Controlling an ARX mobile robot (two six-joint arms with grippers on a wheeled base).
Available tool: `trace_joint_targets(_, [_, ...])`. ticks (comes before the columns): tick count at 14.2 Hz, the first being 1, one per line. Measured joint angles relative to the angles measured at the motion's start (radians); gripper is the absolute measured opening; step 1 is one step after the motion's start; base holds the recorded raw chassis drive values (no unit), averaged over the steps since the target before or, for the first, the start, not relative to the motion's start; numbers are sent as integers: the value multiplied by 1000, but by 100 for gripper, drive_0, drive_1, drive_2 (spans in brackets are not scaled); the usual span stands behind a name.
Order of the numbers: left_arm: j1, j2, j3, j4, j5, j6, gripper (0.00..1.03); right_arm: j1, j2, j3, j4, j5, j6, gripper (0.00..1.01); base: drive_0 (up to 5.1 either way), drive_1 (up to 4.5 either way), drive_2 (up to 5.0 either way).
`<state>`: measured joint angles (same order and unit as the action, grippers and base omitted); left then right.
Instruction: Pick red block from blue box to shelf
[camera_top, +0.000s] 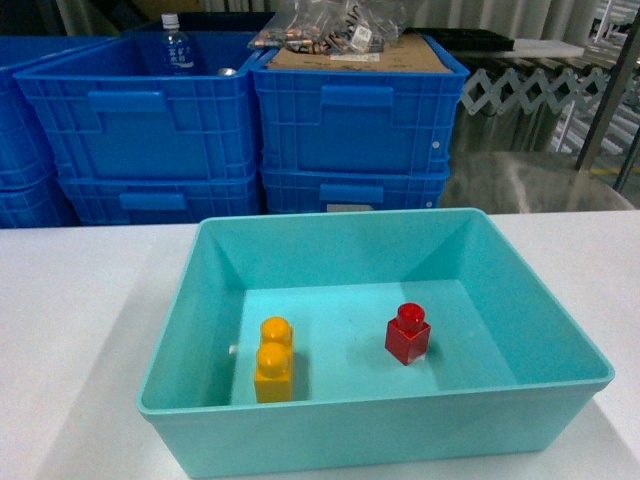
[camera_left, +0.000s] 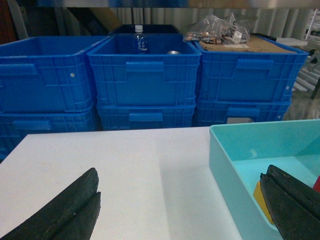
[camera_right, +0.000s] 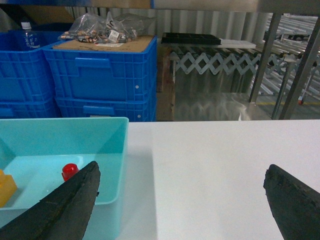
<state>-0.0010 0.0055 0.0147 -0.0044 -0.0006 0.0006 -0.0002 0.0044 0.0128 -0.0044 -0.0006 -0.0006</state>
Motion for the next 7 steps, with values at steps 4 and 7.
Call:
trace_joint_targets(4, [0,0,0,0,0,0,98,0,0,0,0,0,0,98,0,0,0])
trace_joint_targets(7, [0,0,0,0,0,0,98,0,0,0,0,0,0,98,0,0,0])
